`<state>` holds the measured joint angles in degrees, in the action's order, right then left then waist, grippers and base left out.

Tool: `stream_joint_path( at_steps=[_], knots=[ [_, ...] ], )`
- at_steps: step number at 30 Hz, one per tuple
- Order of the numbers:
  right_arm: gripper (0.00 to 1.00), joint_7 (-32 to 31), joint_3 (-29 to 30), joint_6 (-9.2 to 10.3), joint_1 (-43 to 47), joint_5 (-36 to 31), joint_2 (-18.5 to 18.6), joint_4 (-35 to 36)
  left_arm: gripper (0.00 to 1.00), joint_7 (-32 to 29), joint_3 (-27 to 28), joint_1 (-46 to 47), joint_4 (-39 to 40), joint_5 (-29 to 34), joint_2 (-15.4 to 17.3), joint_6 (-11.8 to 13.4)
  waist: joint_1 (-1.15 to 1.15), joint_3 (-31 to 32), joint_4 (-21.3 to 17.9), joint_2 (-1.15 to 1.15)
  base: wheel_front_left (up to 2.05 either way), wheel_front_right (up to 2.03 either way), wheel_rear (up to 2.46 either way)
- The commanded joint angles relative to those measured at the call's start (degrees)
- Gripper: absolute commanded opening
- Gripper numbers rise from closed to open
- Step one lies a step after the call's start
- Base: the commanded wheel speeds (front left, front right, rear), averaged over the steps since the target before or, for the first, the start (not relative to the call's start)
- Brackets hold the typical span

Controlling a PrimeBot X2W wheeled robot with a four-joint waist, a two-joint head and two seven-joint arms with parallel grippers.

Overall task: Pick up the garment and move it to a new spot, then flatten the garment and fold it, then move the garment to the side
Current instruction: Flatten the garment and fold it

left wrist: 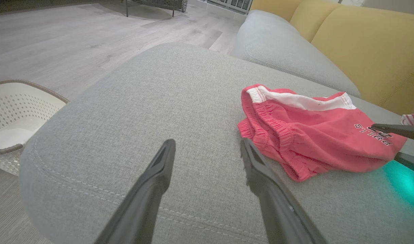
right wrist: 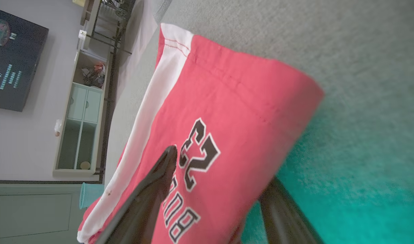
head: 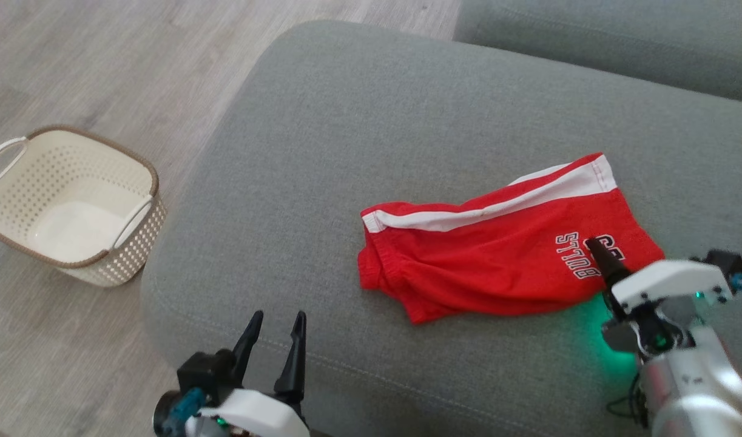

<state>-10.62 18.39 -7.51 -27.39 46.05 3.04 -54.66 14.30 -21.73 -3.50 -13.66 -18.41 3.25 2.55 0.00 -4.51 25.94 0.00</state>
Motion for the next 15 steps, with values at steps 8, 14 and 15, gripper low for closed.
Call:
stream_joint_path(
  at_steps=[8, 14, 15],
  knots=[
    [1.00, -0.80, 2.48, 0.02, -10.18, -9.06, 1.51, -13.39, 1.00, 0.70, 0.31, 4.65, 2.38, -1.34, -0.36, 0.83, 0.00, -2.65, 1.83, 0.00, 0.00, 0.00, 0.00],
    [1.00, -0.84, 4.08, 0.02, -14.32, -13.92, 2.79, -18.48, 1.00, 0.70, -0.45, 5.51, 2.67, -2.09, -0.37, 1.18, 0.00, -3.53, 2.90, 0.00, 0.00, 0.00, 0.00],
    [1.00, -1.02, 4.70, 0.02, -14.40, -15.43, 2.78, -18.94, 1.00, 0.70, -0.35, 5.49, 2.49, -2.33, -0.37, 1.34, 0.00, -3.16, 3.21, 0.00, 0.00, 0.00, 0.00]
  ],
)
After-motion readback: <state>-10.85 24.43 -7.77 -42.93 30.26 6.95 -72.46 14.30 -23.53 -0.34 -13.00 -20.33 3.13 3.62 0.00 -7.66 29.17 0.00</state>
